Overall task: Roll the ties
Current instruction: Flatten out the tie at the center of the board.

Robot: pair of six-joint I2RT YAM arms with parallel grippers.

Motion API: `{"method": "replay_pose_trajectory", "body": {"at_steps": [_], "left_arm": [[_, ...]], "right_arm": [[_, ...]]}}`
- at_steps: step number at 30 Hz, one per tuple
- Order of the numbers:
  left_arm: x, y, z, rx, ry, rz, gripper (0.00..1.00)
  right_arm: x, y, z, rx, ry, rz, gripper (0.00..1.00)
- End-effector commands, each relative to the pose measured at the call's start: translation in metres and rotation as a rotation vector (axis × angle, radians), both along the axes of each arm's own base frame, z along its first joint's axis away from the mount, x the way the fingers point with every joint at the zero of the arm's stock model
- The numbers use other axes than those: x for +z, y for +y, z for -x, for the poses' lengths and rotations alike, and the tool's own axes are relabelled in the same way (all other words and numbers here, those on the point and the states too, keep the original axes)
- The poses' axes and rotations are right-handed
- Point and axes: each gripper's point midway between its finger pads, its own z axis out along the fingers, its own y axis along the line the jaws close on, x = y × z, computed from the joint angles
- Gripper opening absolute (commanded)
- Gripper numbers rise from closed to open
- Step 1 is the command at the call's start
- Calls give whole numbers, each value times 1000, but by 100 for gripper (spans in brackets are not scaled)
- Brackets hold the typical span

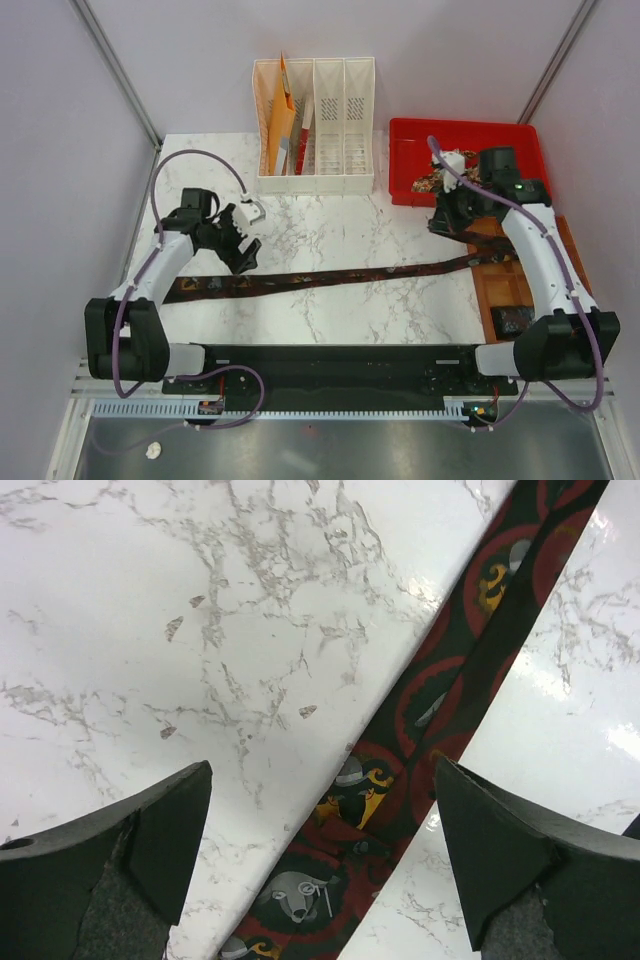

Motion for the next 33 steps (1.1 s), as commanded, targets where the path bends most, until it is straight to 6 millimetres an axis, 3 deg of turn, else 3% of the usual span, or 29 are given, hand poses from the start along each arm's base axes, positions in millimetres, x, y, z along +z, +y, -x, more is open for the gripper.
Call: {"method": "replay_pose_trajectory", "body": {"at_steps": [1, 2, 4, 5, 7, 8, 10, 11, 13, 14, 16, 17, 19, 20, 21, 22, 23, 26, 29, 33], "left_arm": [[33, -10, 1, 59, 5, 159, 99], [33, -6, 1, 93, 22, 176, 99], [33, 9, -1, 179, 39, 199, 98], [32, 13, -1, 203, 48, 203, 98], [27, 26, -1, 279, 71, 202, 97], [25, 32, -1, 307, 72, 184, 96], [22, 44, 1, 369, 81, 168, 95], [22, 49, 2, 390, 73, 152, 94], [17, 59, 7, 430, 79, 136, 93], [17, 63, 10, 444, 80, 139, 93], [15, 69, 16, 472, 87, 140, 93], [13, 72, 20, 485, 94, 139, 93], [8, 80, 24, 522, 106, 138, 93], [5, 84, 26, 538, 116, 130, 93], [3, 87, 28, 546, 120, 127, 93], [-1, 91, 30, 562, 134, 123, 92], [-3, 94, 31, 577, 144, 126, 92], [-9, 100, 33, 591, 166, 119, 91], [-15, 102, 35, 595, 192, 118, 90], [-18, 102, 35, 586, 204, 128, 88]], "right_arm": [[4, 82, 7, 80, -8, -180, 0], [1, 108, 16, 116, 22, -205, 0], [-8, 138, 11, 120, 34, -252, 0], [-15, 166, 18, 154, 70, -275, 0], [-13, 202, 13, 195, 29, -326, 0], [-24, 232, 24, 225, 87, -341, 0], [-16, 271, 24, 274, 60, -407, 0], [-29, 298, 38, 318, 93, -405, 0], [-17, 337, 42, 370, 61, -470, 0], [-36, 360, 53, 400, 84, -443, 0], [-30, 390, 56, 448, 59, -478, 0], [-46, 405, 62, 465, 78, -464, 0], [-46, 424, 56, 473, 42, -471, 0], [-64, 431, 54, 471, 65, -455, 0], [-54, 441, 55, 512, 73, -480, 0], [-58, 445, 58, 541, 89, -473, 6], [-66, 448, 59, 556, 108, -464, 29], [-55, 444, 60, 661, 36, -434, 56], [-55, 431, 56, 760, -61, -344, 58], [-82, 415, 52, 823, -93, -204, 51]]}}
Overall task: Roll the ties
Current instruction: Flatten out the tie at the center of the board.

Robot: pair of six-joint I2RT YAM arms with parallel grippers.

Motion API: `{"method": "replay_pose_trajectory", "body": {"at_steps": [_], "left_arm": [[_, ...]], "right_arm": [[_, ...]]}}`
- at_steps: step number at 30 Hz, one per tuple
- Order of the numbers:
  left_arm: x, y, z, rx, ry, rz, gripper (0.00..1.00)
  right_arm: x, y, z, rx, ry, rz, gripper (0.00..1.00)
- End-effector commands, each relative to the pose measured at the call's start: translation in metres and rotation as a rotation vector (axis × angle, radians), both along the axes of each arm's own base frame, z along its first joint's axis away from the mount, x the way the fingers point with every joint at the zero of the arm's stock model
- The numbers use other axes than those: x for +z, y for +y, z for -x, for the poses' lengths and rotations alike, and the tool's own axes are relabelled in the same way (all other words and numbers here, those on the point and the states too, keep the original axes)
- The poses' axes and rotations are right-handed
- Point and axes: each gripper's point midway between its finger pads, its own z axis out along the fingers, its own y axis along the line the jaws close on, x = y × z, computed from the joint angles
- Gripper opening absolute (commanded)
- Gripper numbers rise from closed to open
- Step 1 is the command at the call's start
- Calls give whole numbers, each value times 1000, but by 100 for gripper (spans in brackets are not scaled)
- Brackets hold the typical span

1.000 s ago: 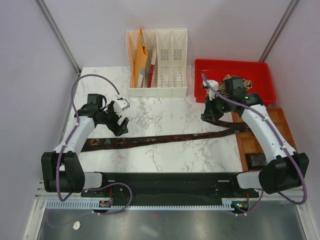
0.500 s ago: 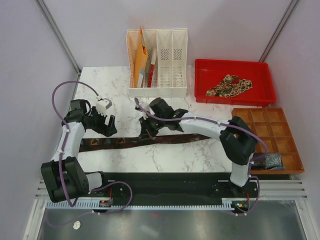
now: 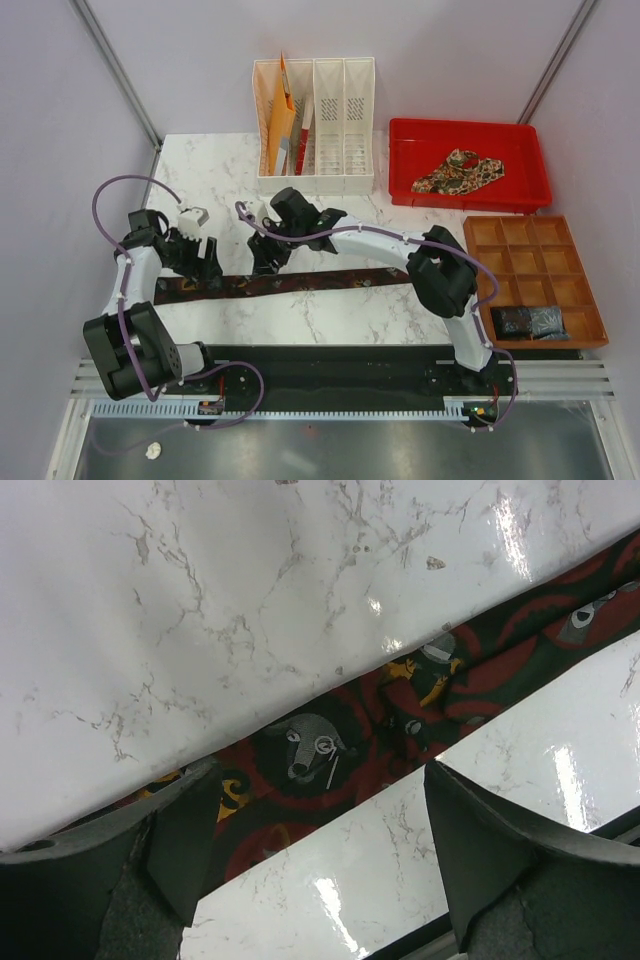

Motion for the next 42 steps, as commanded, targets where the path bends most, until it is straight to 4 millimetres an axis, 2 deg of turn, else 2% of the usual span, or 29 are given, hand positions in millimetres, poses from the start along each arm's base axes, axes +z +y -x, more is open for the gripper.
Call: {"method": "replay_pose_trajectory", "body": {"at_steps": [1, 2, 6, 7, 10, 13, 22, 27, 33, 38, 42], "left_arm": [[-4, -1, 3, -7, 21, 17, 88], [-7, -1, 3, -8, 32, 17, 86], [-14, 4, 3, 14, 74, 10, 81], [-14, 4, 3, 16, 75, 12, 81], [-18, 4, 6, 27, 96, 17, 79], [-25, 4, 11, 37, 123, 13, 78], [-40, 7, 21, 40, 183, -4, 75], [-51, 8, 27, 32, 217, -13, 70], [-63, 13, 29, 32, 250, -31, 68], [-68, 15, 30, 27, 265, -39, 66], [-71, 15, 30, 28, 273, -39, 66]], "right_arm": [[-3, -13, 1, 145, -191, 80, 50], [-13, -16, -5, 175, -270, 118, 49], [-54, -39, -5, 254, -352, 231, 48], [-59, -40, -6, 262, -369, 236, 47], [-71, -37, -7, 286, -382, 238, 45], [-74, -34, -9, 301, -393, 233, 45], [-98, -39, -5, 352, -424, 281, 41], [-103, -38, -3, 368, -428, 286, 33], [-99, -33, -2, 361, -431, 272, 6], [-84, -22, -6, 338, -441, 243, 1], [-84, -15, -7, 333, -441, 240, 0]]}}
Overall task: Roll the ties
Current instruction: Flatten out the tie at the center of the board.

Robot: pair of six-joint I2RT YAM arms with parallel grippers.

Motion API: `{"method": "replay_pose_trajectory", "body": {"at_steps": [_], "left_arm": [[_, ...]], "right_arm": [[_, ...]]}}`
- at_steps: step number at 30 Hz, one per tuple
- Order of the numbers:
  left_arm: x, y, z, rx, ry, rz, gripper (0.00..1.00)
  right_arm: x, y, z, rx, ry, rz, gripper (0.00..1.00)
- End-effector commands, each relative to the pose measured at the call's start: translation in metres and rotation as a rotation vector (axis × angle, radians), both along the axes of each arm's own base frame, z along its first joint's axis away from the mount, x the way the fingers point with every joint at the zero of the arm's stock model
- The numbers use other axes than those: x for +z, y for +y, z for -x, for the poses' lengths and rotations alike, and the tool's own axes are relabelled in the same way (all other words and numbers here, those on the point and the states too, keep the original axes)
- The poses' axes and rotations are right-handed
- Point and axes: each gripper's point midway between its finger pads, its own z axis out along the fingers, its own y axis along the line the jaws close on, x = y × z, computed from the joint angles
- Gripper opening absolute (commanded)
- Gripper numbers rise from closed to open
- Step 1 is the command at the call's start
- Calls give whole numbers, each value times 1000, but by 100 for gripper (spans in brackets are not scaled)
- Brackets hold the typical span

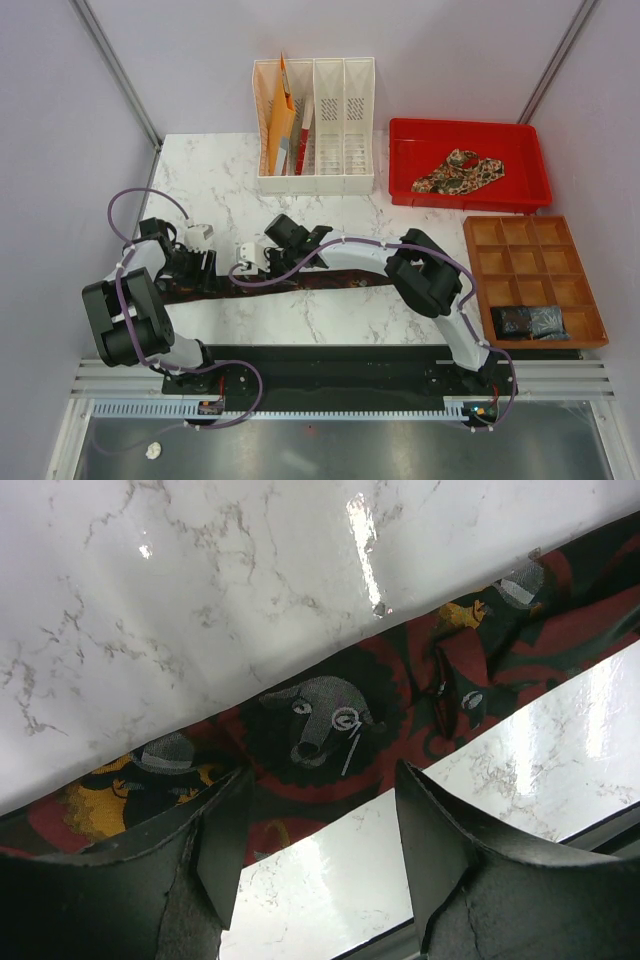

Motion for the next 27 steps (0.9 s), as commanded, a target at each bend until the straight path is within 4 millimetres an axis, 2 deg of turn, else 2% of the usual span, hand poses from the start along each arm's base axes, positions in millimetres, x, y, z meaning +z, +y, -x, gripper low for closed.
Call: {"method": "replay_pose_trajectory", "body": {"at_steps": [1, 9, 18, 24, 27], "left_arm": [[-13, 7, 3, -9, 29, -29, 66], [-13, 6, 2, -10, 26, -25, 66], [-15, 3, 4, -9, 34, -7, 64], [-9, -1, -2, -9, 9, 21, 58], [0, -5, -9, -2, -22, 49, 56]], "right_arm": [[12, 22, -4, 5, -23, -46, 0], [6, 31, -3, 10, -14, -40, 0], [10, 56, -4, 1, -6, -71, 0], [10, 71, 3, 10, -13, -81, 2], [10, 75, 3, 7, -21, -83, 2]]}}
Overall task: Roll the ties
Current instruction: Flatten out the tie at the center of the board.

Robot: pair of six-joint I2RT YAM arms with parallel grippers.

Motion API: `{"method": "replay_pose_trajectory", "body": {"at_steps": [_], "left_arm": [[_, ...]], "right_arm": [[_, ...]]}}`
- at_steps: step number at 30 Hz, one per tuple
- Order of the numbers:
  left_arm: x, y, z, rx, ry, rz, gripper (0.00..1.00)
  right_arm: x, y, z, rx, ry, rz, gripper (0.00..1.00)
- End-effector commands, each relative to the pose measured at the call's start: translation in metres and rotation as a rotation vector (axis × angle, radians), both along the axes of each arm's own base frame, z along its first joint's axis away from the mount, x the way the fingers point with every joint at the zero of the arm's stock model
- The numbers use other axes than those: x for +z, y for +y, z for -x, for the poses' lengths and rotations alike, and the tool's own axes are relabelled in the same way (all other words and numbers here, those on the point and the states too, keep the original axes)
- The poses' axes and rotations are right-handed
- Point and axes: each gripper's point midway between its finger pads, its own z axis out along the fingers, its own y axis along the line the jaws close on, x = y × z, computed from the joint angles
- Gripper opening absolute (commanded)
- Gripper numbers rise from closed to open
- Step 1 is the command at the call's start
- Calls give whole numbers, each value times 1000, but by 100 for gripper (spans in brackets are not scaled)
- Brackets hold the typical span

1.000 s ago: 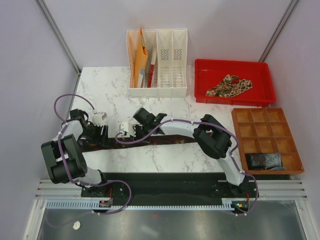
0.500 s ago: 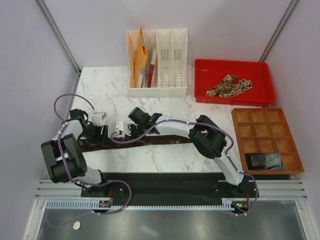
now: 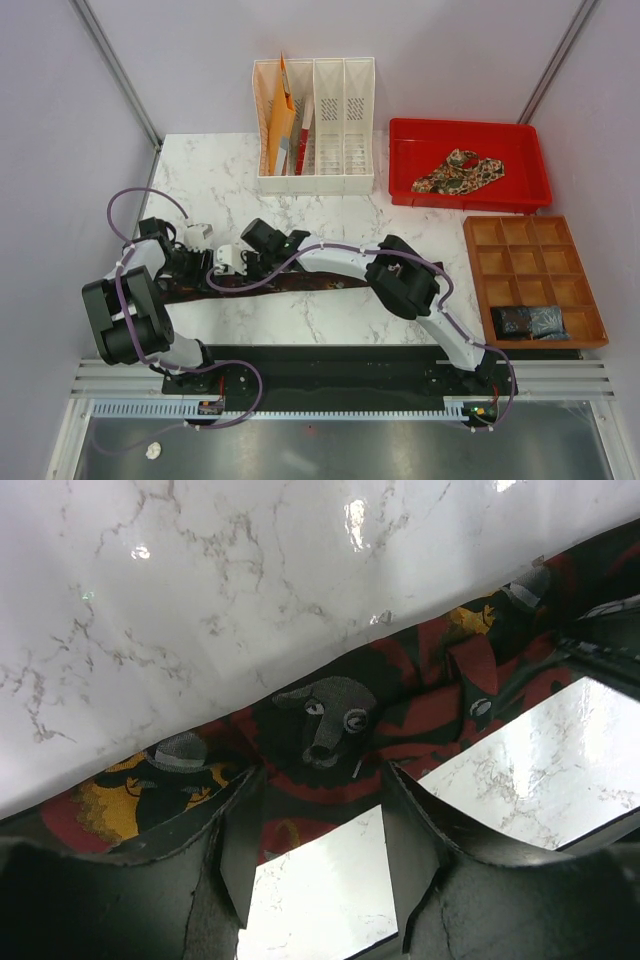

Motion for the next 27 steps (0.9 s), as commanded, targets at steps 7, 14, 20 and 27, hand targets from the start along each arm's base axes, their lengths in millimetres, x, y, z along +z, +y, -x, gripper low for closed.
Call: {"method": "replay_pose_trajectory", "body": {"at_steps": [7, 14, 20, 27], "left_arm": [[14, -14, -15, 3, -32, 103, 49], [15, -15, -14, -2, -24, 115, 46], [13, -17, -12, -5, -7, 124, 30], [11, -15, -14, 4, 8, 126, 15]], "right_arm": [[4, 19, -4, -45, -4, -22, 2], [5, 23, -8, -70, 0, -33, 4], [7, 23, -8, -75, 9, -36, 11], [10, 20, -14, -95, 20, -43, 27]]}}
